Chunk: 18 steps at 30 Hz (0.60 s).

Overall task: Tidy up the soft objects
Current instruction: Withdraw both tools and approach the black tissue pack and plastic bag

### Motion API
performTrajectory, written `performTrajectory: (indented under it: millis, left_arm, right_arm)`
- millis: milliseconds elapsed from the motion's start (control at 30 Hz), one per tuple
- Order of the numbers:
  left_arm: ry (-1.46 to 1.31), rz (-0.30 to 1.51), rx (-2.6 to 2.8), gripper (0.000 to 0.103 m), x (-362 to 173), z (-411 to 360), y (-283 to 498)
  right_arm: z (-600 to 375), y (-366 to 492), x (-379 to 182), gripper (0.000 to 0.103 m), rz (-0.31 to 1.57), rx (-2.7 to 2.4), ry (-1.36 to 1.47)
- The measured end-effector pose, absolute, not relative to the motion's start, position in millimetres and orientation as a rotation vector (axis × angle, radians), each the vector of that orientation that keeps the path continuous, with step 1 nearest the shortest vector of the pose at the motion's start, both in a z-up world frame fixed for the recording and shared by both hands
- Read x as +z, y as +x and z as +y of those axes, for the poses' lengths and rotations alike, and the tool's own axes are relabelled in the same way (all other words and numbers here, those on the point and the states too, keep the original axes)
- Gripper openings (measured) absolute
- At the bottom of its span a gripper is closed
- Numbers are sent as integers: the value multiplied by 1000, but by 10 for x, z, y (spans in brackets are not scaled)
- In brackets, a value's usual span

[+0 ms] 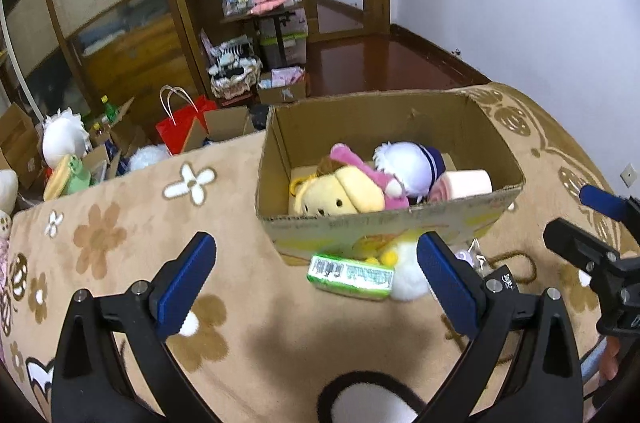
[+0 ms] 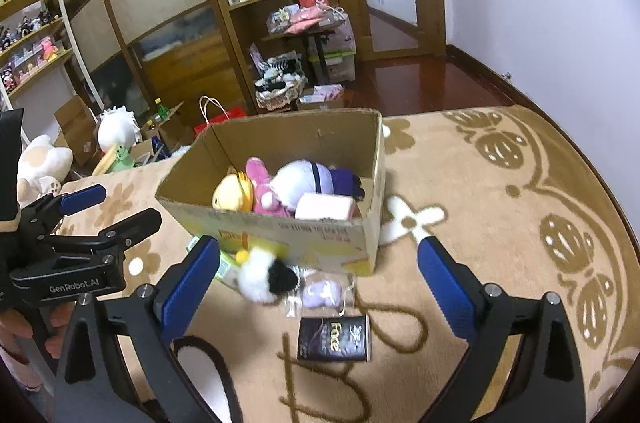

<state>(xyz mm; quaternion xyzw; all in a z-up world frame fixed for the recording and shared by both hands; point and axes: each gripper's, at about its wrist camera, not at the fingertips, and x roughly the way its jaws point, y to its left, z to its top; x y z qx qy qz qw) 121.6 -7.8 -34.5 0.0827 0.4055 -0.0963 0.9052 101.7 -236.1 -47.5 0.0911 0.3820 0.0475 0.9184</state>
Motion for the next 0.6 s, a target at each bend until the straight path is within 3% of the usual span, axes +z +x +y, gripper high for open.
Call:
performTrajectory:
  millis: [600]
  left_arm:
    - [119,994,-212,100,-701,-61,1486]
  right_arm:
    - [-2269,1130,-967,103,964,85,172]
